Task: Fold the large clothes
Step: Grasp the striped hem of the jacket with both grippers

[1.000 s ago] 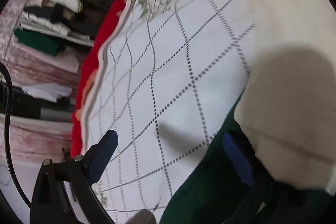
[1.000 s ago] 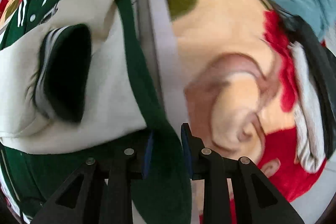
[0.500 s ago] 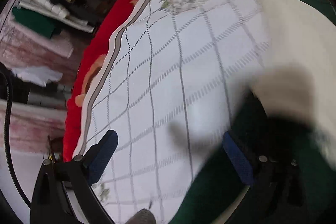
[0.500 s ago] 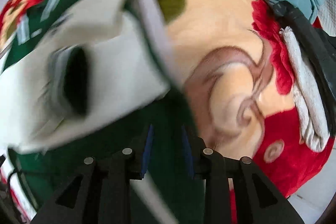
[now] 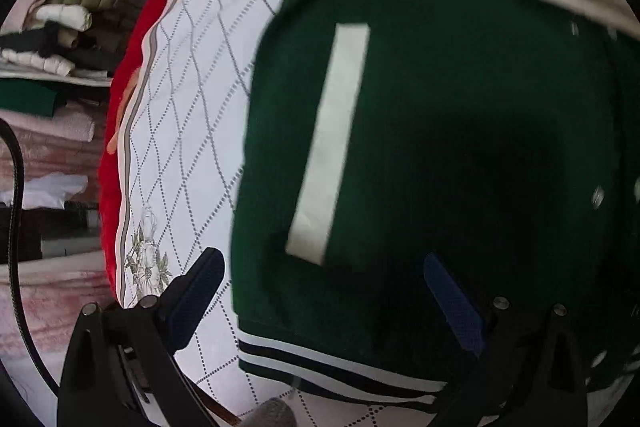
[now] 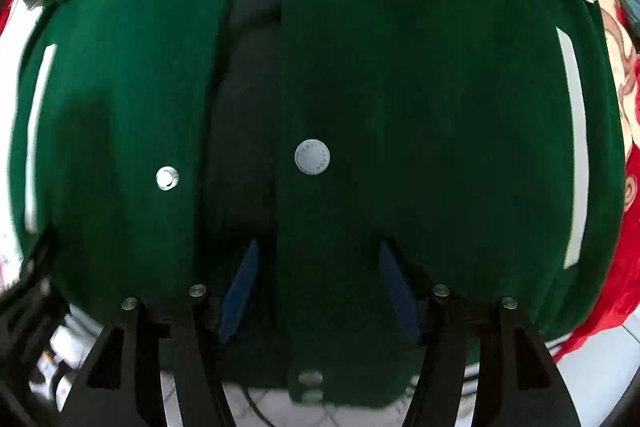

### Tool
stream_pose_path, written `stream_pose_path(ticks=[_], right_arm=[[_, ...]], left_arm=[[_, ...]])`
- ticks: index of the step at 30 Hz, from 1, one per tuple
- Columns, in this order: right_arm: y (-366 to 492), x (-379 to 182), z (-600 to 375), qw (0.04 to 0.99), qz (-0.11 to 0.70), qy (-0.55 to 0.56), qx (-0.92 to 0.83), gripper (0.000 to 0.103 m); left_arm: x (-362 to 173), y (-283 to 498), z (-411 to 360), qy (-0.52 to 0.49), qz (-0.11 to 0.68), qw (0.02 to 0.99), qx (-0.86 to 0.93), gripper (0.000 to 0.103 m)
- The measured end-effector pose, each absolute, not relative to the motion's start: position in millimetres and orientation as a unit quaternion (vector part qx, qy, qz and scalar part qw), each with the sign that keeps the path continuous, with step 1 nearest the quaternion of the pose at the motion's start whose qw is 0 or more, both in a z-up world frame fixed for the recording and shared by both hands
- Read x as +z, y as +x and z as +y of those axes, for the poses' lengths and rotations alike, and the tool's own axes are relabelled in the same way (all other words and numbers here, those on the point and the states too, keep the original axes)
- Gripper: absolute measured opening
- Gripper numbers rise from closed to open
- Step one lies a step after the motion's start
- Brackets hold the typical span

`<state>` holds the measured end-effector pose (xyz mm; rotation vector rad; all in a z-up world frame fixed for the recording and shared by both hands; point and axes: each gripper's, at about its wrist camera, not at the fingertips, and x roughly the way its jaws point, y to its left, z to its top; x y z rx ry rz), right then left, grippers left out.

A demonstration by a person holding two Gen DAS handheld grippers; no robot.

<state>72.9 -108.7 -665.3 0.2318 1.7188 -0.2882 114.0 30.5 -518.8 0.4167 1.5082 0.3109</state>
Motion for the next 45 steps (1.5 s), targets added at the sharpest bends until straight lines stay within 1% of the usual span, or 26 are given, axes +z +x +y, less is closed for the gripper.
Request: stream_pose_path(ticks=[1,2,3,4,6,7,8,9,12,15,17,18,19,20,22,24,26,28,35,39,41,42,43,45], right_arm=[[71,-663,-110,0.645,0.744,0.105,-0.140,0.042],[68,-660,-113,0.648,0.739,0.113,-0.149,0.036],[66,-657,-113,0.648,0.736,0.124,-0.150,0.023],[64,-651,-113,0.649,0.732,0.143,-0.147,0.017],[64,-636,-101,0.657,0.728,0.155,-0.122,0.017],[65,-626,-88,0.664,0.725,0.152,-0.099,0.015],[64,-619,-73,0.667,0.723,0.168,-0.064,0.006],[63,-617,-59,0.660,0.728,0.183,-0.034,0.000],[53,-621,-25,0.647,0.742,0.175,-0.009,0.000],[45,-619,-49,0.636,0.746,0.192,-0.040,0.001],[34,-600,-80,0.647,0.733,0.195,-0.074,0.005],[30,-593,-89,0.653,0.729,0.187,-0.086,0.014],[25,-588,-100,0.657,0.729,0.163,-0.103,0.025],[21,-587,-109,0.658,0.731,0.136,-0.121,0.028],[11,-597,-123,0.648,0.740,0.094,-0.151,0.028],[1,-615,-139,0.634,0.750,0.090,-0.165,0.028],[-1,-626,-146,0.634,0.750,0.094,-0.163,0.028],[3,-630,-154,0.634,0.746,0.108,-0.173,0.029],[11,-637,-186,0.582,0.780,0.149,-0.174,0.030],[7,-630,-200,0.570,0.786,0.178,-0.158,0.030],[-6,-613,-211,0.600,0.764,0.186,-0.145,0.029],[-20,-605,-214,0.616,0.752,0.194,-0.130,0.026],[-27,-596,-214,0.627,0.744,0.202,-0.116,0.025],[-37,-585,-206,0.629,0.740,0.216,-0.096,0.026]], left_arm=[[-520,111,31,0.187,0.678,0.698,0.136,0.103],[-522,108,32,0.187,0.680,0.697,0.132,0.103],[-526,106,33,0.188,0.682,0.695,0.128,0.103],[-527,105,33,0.187,0.685,0.694,0.122,0.103],[-531,104,34,0.183,0.691,0.691,0.113,0.103],[-531,104,35,0.175,0.694,0.690,0.110,0.103],[-531,104,37,0.168,0.695,0.690,0.109,0.103],[-530,105,39,0.161,0.697,0.690,0.109,0.103],[-527,106,49,0.158,0.700,0.687,0.119,0.103],[-513,106,59,0.141,0.698,0.691,0.127,0.103],[-504,107,60,0.145,0.688,0.699,0.130,0.103],[-500,107,59,0.149,0.682,0.704,0.130,0.103],[-498,107,56,0.151,0.678,0.708,0.129,0.103],[-500,107,52,0.153,0.677,0.708,0.128,0.103],[-511,104,43,0.158,0.682,0.703,0.126,0.103],[-525,101,34,0.165,0.684,0.698,0.130,0.103],[-539,97,29,0.172,0.686,0.695,0.129,0.103],[-540,97,31,0.169,0.683,0.699,0.128,0.103],[-544,108,53,0.108,0.700,0.698,0.107,0.103],[-548,113,56,0.085,0.707,0.694,0.104,0.103],[-549,113,55,0.081,0.709,0.692,0.108,0.103],[-549,113,54,0.083,0.710,0.691,0.109,0.103],[-549,114,53,0.085,0.710,0.690,0.109,0.103],[-550,114,53,0.085,0.713,0.688,0.108,0.103]])
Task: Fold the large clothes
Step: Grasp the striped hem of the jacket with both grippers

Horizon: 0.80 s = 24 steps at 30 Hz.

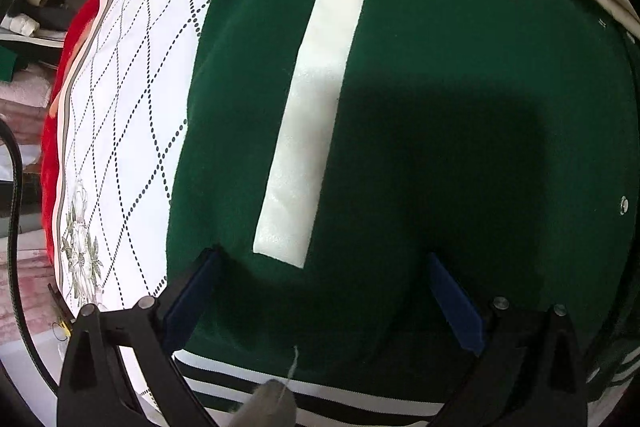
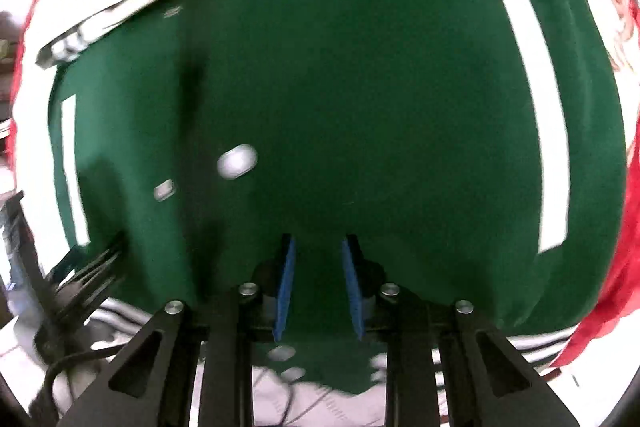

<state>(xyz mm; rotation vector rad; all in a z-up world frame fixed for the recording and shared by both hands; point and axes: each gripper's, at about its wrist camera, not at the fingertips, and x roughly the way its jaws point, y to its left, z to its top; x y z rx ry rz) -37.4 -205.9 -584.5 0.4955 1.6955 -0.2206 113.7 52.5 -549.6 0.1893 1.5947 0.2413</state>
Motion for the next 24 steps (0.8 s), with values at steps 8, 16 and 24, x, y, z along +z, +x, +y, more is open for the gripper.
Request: stream_pose_path(ticks=[8,16,24], right_arm=[[-43,-596,-179,0.603,0.769,0.184,-0.108,0.029],[-5,-582,-151,0.606,0.778,0.128,-0.101,0.054],[-31,-536,-170,0.642,0.731,0.195,-0.125,0.011]], left_arm=[[-552,118,54,0.076,0.725,0.677,0.104,0.103],[-555,120,41,0.093,0.728,0.671,0.110,0.103],[-543,117,42,0.085,0.721,0.678,0.113,0.103]])
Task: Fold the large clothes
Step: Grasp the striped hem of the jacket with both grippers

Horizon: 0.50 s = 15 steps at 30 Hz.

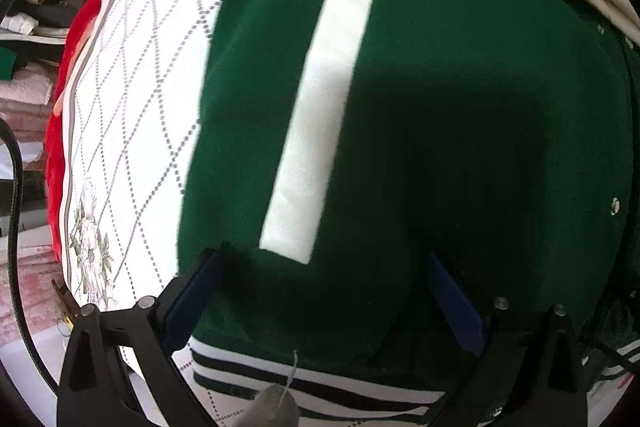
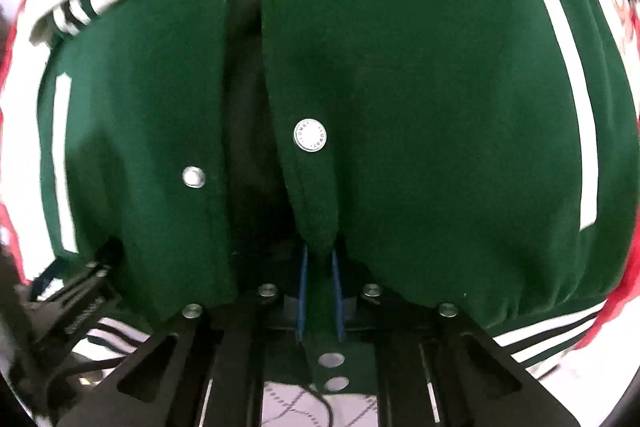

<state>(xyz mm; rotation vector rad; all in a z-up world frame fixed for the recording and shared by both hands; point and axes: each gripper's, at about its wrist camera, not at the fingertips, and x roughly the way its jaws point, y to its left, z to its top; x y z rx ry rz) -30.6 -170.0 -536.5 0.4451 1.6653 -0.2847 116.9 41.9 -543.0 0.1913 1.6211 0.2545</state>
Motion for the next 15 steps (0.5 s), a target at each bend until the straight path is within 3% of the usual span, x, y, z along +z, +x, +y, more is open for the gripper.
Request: stream_pose_path(ticks=[9,12,15], right_arm=[[-25,-461,-161,0.700,0.684,0.196,-0.060,0.011],[-43,-493,-178,0.677,0.711,0.184,-0.040,0.011],[-54,-509,-226,0.661,0.723,0.198,-0.024,0.020]], left_arm=[[-527,111,92,0.085,0.710,0.687,0.129,0.103],[-521,112,95,0.097,0.703,0.692,0.135,0.103],[-513,111,101,0.110,0.694,0.699,0.136,0.103]])
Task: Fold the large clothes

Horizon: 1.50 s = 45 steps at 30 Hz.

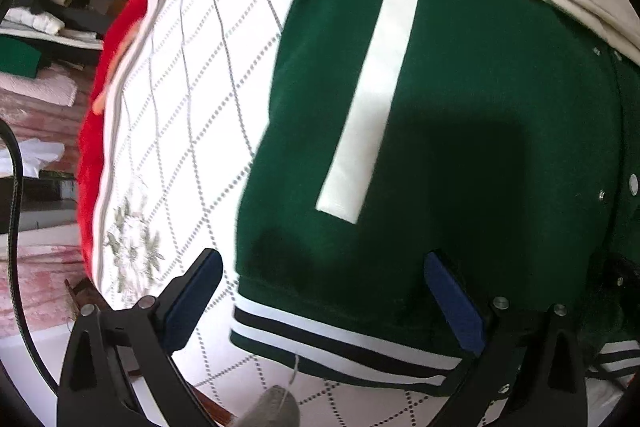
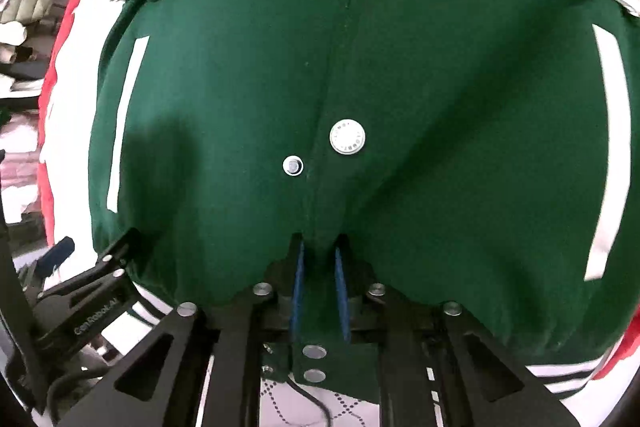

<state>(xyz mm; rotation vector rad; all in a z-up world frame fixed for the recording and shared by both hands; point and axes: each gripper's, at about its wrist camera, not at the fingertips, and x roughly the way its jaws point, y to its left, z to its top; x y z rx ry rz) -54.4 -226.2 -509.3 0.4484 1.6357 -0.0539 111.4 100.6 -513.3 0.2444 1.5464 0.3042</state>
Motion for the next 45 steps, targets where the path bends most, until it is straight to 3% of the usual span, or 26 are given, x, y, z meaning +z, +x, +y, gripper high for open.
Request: stream_pose_path(ticks=[3,9,12,14,17,19,22,26,32,37,45], right_arm=[[-63,-490,-259,0.658,0.713,0.244,-0.006,0.033],[-77,-404,-360,0.685,0.669,0.283,-0.051,0.035],[-102,-371,-403,0.687,0.658,0.292,-0.099,0.047],[-119,-362,-423,0.687,0.657,0.286,-0.124,0.048],[-142,-372,-470,0.680,0.658,0.287,-0.146,0.048],[-124,-421,-451,0.680,0.659,0.282,-0.152,0.048],[-127,-466,-475,0.671,0.680,0.255,-0.149,0.046],[-132,-515,-499,0.642,0.725,0.225,-0.107,0.043],[-149,-460,-565,0.671,0.688,0.275,-0.007,0.043],[-173,-425,-620,0.687,0.664,0.295,0.014,0.043],[-207,-423,-672,0.685,0.660,0.307,-0.028,0.043]], left_arm=[[-491,114,93,0.115,0.673,0.719,0.133,0.103],[-453,134,30,0.108,0.645,0.748,0.111,0.103],[-450,141,-3,0.103,0.643,0.753,0.094,0.103],[-451,144,-25,0.109,0.640,0.755,0.093,0.103],[-465,145,-82,0.135,0.635,0.753,0.108,0.103],[-482,145,-112,0.164,0.635,0.743,0.131,0.103],[-523,142,-122,0.197,0.648,0.717,0.167,0.103],[-531,139,-124,0.202,0.636,0.713,0.213,0.103],[-489,126,-148,0.215,0.611,0.715,0.262,0.103],[-459,86,-214,0.249,0.608,0.717,0.233,0.103],[-493,14,-336,0.291,0.641,0.699,0.126,0.103]])
